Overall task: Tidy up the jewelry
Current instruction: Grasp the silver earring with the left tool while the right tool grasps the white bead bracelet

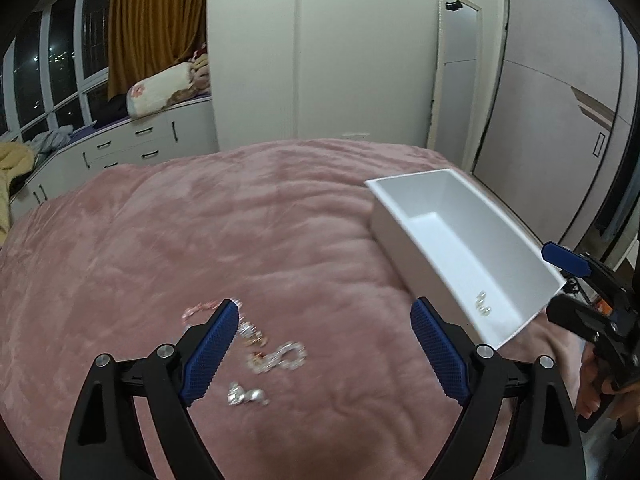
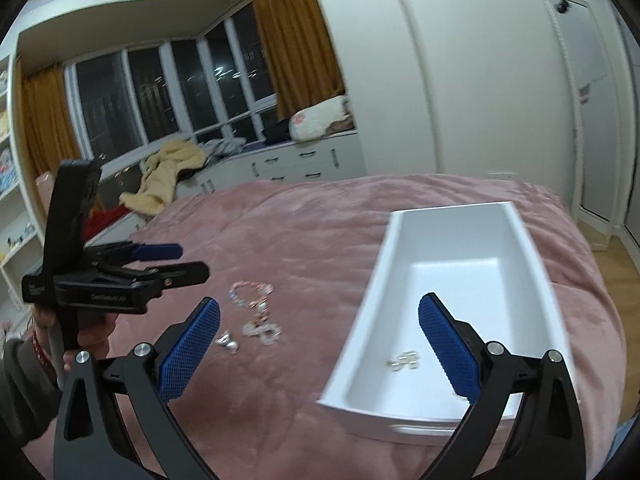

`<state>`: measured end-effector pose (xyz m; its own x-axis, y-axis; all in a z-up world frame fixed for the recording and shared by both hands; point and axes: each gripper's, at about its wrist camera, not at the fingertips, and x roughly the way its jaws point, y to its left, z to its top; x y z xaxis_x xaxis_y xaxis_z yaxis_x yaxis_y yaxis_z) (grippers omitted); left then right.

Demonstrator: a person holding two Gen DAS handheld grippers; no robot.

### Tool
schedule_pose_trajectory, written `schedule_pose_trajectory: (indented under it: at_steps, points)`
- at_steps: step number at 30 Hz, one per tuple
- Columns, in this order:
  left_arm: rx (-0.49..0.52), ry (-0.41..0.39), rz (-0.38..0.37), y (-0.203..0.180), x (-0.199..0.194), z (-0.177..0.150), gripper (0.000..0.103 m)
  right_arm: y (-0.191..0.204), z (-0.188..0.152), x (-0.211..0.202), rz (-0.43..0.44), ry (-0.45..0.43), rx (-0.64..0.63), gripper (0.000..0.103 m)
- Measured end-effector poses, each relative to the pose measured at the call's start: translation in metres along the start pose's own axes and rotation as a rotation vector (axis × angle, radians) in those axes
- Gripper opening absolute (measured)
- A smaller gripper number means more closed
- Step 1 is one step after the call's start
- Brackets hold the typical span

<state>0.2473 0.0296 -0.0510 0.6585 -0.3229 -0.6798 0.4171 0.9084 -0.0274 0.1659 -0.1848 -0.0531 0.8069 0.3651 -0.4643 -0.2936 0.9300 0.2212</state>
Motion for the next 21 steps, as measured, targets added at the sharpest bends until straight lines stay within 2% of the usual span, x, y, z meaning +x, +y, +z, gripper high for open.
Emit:
schedule_pose_trajectory:
  at_steps: [8,16,18,21]
  points:
    - [-0.045,0.051,0.029,0.047,0.009,-0.031,0.089,0.055,-0.018,0.040,0.107,0.066,-0.078,0.098]
    - [-0.056,0.112,0.020,0.070,0.044,-0.067,0.089,0.090,-0.041,0.081,0.084,0.138,-0.162,0.098]
    - [-0.060,0.132,0.027,0.075,0.057,-0.075,0.085,0.094,-0.047,0.095,0.081,0.158,-0.187,0.098]
    - [-0.094,0.180,0.049,0.088,0.083,-0.083,0.071,0.093,-0.055,0.116,0.071,0.190,-0.190,0.098]
